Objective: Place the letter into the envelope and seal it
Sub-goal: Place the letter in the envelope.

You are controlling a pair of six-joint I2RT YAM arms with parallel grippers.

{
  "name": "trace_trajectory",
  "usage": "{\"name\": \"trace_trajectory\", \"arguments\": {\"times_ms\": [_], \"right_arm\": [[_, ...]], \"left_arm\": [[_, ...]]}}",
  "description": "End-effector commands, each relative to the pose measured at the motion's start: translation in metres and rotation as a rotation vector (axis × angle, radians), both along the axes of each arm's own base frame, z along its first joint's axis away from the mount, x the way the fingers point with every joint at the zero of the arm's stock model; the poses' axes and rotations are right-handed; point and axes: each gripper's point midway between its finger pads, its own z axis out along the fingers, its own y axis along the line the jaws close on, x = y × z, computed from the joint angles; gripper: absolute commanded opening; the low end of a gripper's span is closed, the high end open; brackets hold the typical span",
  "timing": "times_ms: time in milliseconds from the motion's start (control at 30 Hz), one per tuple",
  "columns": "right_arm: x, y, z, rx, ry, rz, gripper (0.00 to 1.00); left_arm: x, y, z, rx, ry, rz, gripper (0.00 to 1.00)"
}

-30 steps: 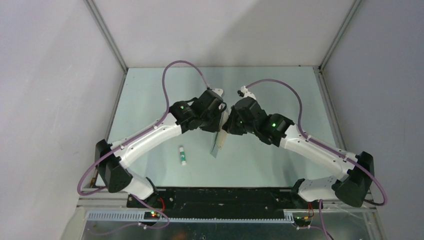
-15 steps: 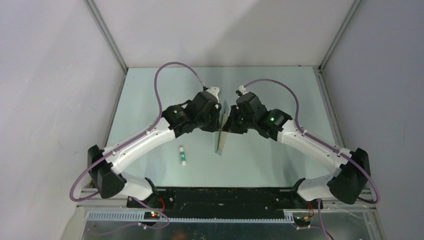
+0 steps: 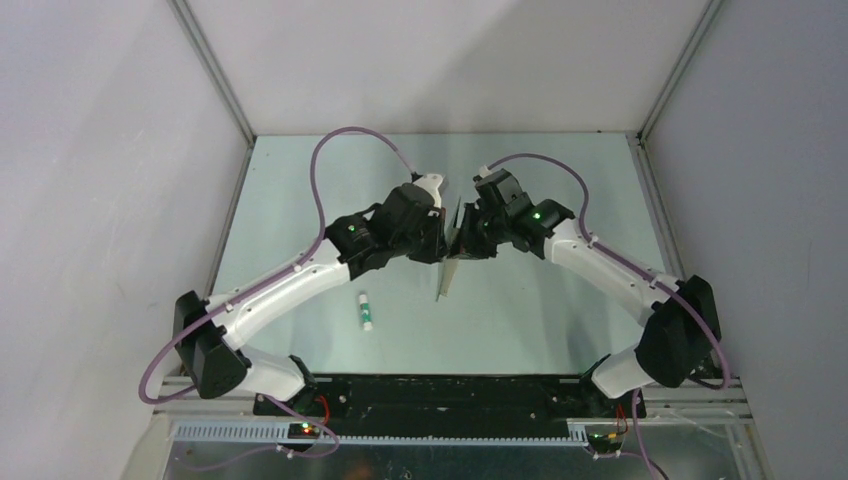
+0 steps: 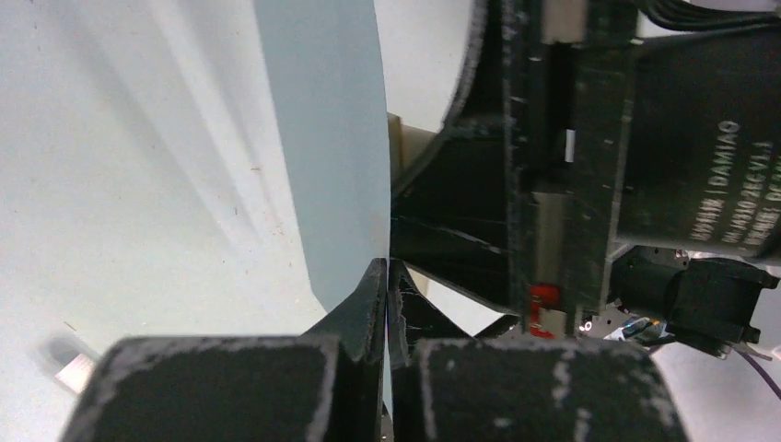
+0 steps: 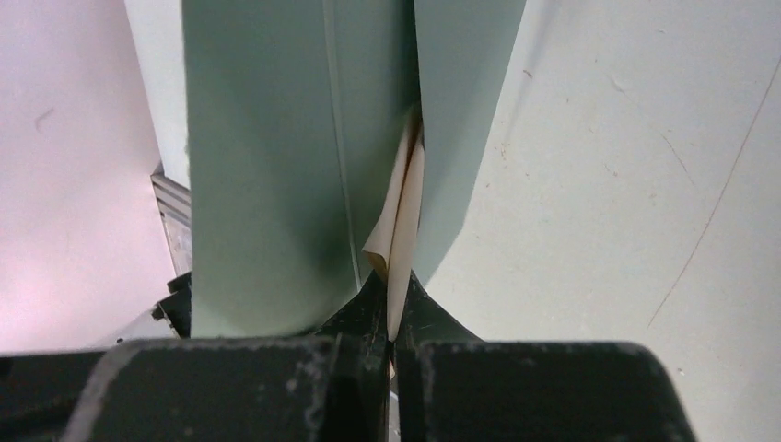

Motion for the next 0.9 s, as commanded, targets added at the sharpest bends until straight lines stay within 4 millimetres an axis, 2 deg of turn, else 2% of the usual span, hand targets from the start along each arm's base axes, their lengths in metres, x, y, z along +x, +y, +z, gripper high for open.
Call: {"name": "trace_trajectory", "arguments": {"times_ms": [0, 67, 167, 333, 533, 667, 733, 867], "right_arm": [[0.022, 0.005, 0.002, -0.030, -0.038, -0.032, 0.00], [0.029, 0.004, 0.002, -0.034, -0.042, -0.054, 0.00], [0.034, 0.006, 0.013, 0.002, -0.071, -0.063, 0.00], [0.033, 0.000, 0.040, 0.035, -0.145, -0.075, 0.28], [0.021, -0.004, 0.064, 0.063, -0.203, -0.062, 0.43], [0.017, -0.010, 0.067, 0.071, -0.218, -0.084, 0.41], [0.015, -0.011, 0.063, 0.061, -0.215, -0.085, 0.38], [0.011, -0.009, 0.057, 0.043, -0.207, -0.068, 0.38]], "left_arm": [[-0.006, -0.009, 0.019, -0.080, -0.036, -0.055, 0.00], [-0.006, -0.010, 0.019, -0.085, -0.036, -0.061, 0.00], [-0.007, -0.008, 0.014, -0.068, -0.018, -0.054, 0.00], [-0.006, -0.005, 0.005, -0.034, 0.001, -0.050, 0.00], [-0.006, -0.008, -0.004, -0.042, 0.069, -0.077, 0.00], [-0.007, -0.012, 0.001, -0.087, 0.077, -0.110, 0.00], [-0.006, -0.013, 0.006, -0.111, 0.074, -0.118, 0.00], [-0.004, -0.012, 0.008, -0.124, 0.075, -0.119, 0.00]]}}
